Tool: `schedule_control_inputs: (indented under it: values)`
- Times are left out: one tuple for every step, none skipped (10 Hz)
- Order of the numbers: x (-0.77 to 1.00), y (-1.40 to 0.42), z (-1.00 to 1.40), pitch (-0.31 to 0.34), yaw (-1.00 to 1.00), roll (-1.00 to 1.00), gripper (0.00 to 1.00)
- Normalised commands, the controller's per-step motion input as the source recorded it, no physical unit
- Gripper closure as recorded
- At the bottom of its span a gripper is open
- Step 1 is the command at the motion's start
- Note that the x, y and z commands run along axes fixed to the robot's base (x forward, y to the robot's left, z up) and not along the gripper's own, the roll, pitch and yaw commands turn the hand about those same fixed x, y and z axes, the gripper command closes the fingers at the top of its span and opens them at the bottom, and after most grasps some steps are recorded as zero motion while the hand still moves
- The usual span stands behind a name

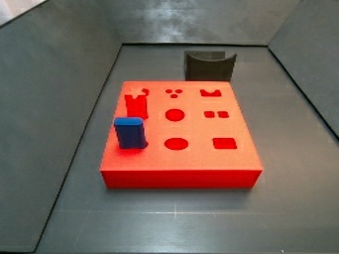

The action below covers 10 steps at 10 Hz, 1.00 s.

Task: Pick up the round object. Move up. Move to above the board. Insert the round object.
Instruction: Move to above the board.

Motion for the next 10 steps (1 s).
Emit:
schedule_control_inputs:
  values:
    - [0.37,-1.0,0.04,0.071,0.01,0.0,1.0]
    - [0.38,-1.0,0.04,0.07,0.0,0.0,1.0]
    - [0.38,-1.0,0.04,0.07,0.0,-0.01,1.0]
    - [0.39,-1.0,0.04,0.072,0.01,0.0,1.0]
    - [0.4,-1.0,0.04,0.077,0.01,0.0,1.0]
    - [0.41,-1.0,0.04,0.081,0.01,0.0,1.0]
    - [0.42,-1.0,0.05,0.089,0.01,0.0,1.0]
    - [0.43,-1.0,0.05,0.096,0.01,0.0,1.0]
    - [0.45,-1.0,0.05,0.104,0.01,0.0,1.0]
    - [0.43,-0.86,0.05,0.125,0.01,0.0,1.0]
